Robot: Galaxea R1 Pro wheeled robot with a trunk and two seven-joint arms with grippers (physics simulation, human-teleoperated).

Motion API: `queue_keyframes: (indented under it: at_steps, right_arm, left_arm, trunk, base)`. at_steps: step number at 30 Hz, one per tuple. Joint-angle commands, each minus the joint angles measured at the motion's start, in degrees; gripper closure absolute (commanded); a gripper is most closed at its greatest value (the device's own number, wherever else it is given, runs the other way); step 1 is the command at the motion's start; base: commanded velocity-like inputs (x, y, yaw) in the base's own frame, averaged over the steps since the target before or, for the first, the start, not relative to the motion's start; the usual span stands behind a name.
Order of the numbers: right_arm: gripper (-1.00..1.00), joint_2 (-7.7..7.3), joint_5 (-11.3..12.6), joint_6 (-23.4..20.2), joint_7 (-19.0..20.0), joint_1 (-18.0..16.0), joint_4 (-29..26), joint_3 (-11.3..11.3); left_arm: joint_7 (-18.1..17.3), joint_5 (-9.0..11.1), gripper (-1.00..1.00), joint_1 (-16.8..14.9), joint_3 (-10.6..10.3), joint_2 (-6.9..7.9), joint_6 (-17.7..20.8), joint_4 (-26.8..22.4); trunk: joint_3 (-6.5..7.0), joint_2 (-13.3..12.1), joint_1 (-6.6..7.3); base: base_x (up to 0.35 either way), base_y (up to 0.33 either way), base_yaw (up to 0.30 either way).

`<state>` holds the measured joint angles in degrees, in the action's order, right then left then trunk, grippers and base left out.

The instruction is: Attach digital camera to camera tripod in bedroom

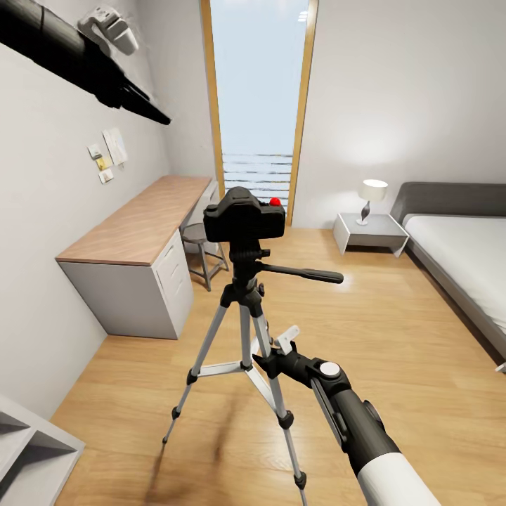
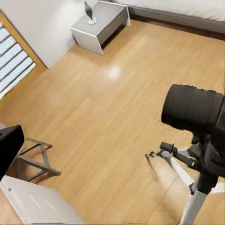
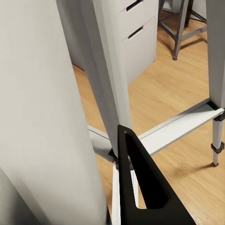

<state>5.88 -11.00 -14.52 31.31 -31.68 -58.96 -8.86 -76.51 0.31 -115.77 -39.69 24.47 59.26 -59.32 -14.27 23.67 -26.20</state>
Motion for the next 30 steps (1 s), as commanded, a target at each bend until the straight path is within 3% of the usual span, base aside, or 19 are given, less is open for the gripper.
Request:
queue_keyframes:
  at_steps: [1, 6, 9, 10, 14, 15, 20, 21, 24, 25, 26, 27, 30]
  right_arm:
    - [1.00, 0.01, -3.8, -3.2, -0.2, -0.1, 1.5, 0.2]
    - [1.00, 0.01, -3.8, -3.2, -0.2, -0.1, 1.4, 0.2]
    - [1.00, 0.01, -3.8, -3.2, -0.1, -0.1, 1.4, 0.2]
    - [1.00, 0.01, -3.8, -3.2, -0.1, -0.1, 1.4, 0.2]
    - [1.00, 0.01, -3.8, -3.2, -0.1, -0.1, 1.4, 0.2]
    - [1.00, 0.01, -3.8, -3.2, -0.1, -0.1, 1.4, 0.2]
    - [1.00, 0.01, -3.8, -3.1, -0.1, -0.1, 1.4, 0.2]
    - [1.00, 0.01, -3.8, -3.1, -0.1, -0.1, 1.4, 0.2]
    - [1.00, 0.01, -3.8, -3.1, -0.2, -0.1, 1.4, 0.2]
    - [1.00, 0.01, -3.8, -3.1, -0.1, -0.1, 1.4, 0.2]
    - [1.00, 0.01, -3.8, -3.1, -0.1, -0.1, 1.4, 0.2]
    - [1.00, 0.01, -3.8, -3.1, -0.1, -0.1, 1.4, 0.2]
    - [1.00, 0.01, -3.8, -3.1, -0.1, -0.1, 1.4, 0.2]
  left_arm:
    - [-0.1, 0.1, -1.00, 0.0, -0.1, 0.86, 0.6, 0.3]
    - [0.1, 0.8, -1.00, 2.8, 0.2, 5.88, 0.7, 4.0]
    - [0.1, 1.8, -1.00, 6.0, 0.2, 7.83, 0.7, 7.0]
    - [0.1, 2.7, -1.00, 8.7, 0.2, 8.61, 0.7, 9.3]
    - [0.5, 4.1, -1.00, 15.0, 0.2, 9.46, 0.4, 14.7]
    - [0.7, 4.5, -1.00, 18.4, 0.2, 9.65, 0.0, 18.0]
    - [1.2, 4.8, -1.00, 26.0, 0.3, 9.61, -3.2, 28.4]
    - [1.5, 4.9, -1.00, 28.2, 0.4, 9.25, -6.1, 33.5]
    - [2.4, 5.5, -1.00, 30.2, 0.5, 8.10, -12.3, 41.6]
    - [4.1, 7.3, -1.00, 31.6, 0.6, 6.45, -20.4, 49.8]
    - [4.9, 8.4, -1.00, 32.0, 0.7, 5.94, -23.2, 51.9]
    - [7.0, 11.3, -1.00, 33.2, 0.7, 5.14, -28.5, 54.6]
    - [11.3, 17.3, -1.00, 36.6, 0.8, 4.31, -34.5, 56.9]
  trunk:
    - [-0.12, 0.1, -0.04]
    - [-0.12, 0.1, -0.04]
    - [-0.12, 0.1, -0.04]
    - [-0.12, 0.1, -0.04]
    - [-0.12, 0.1, -0.04]
    - [-0.12, 0.1, -0.04]
    - [-0.12, 0.1, -0.04]
    - [-0.12, 0.1, -0.04]
    - [-0.12, 0.1, -0.04]
    - [-0.12, 0.1, -0.04]
    - [-0.12, 0.1, -0.04]
    - [-0.12, 0.1, -0.04]
    - [-0.12, 0.1, -0.04]
  base:
    - [0.000, 0.000, 0.000]
    - [0.000, 0.000, 0.000]
    - [0.000, 0.000, 0.000]
    - [0.000, 0.000, 0.000]
    - [0.000, 0.000, 0.000]
    - [0.000, 0.000, 0.000]
    - [0.000, 0.000, 0.000]
    - [0.000, 0.000, 0.000]
    - [0.000, 0.000, 0.000]
    - [0.000, 0.000, 0.000]
    - [0.000, 0.000, 0.000]
    - [0.000, 0.000, 0.000]
    - [0.000, 0.000, 0.000]
